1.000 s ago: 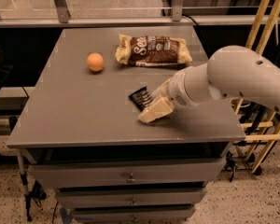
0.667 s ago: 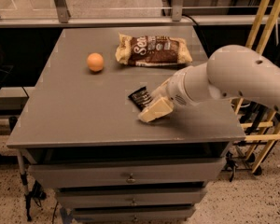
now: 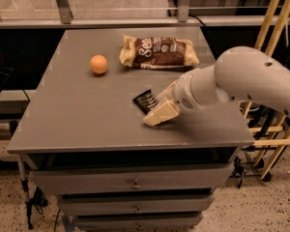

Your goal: Move rxbar chocolate near brown chip bag

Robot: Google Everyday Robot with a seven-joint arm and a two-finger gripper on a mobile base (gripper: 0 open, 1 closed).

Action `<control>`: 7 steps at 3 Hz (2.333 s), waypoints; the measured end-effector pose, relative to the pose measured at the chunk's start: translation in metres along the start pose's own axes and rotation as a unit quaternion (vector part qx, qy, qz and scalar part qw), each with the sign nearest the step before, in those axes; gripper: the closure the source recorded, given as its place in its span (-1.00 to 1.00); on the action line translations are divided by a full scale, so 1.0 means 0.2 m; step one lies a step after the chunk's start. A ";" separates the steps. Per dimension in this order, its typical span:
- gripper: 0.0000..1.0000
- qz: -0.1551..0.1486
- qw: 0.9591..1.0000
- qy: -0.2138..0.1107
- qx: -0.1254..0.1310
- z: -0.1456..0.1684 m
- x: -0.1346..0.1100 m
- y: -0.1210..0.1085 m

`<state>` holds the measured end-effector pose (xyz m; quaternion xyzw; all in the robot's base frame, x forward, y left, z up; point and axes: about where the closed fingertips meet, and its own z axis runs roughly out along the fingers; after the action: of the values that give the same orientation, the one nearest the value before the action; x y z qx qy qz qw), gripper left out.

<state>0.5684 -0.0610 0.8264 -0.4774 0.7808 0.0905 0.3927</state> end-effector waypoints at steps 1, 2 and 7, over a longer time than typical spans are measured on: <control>1.00 0.000 1.000 0.000 0.000 0.00 0.00 0.00; 1.00 0.000 1.000 0.000 0.000 0.00 0.00 0.00; 1.00 0.000 1.000 0.000 0.000 -0.01 -0.01 0.00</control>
Offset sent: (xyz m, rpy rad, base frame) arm 0.0451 -0.0586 0.2020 0.0210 -0.3452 -0.0381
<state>0.5685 -0.0612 0.8289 -0.4775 0.7806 0.0902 0.3931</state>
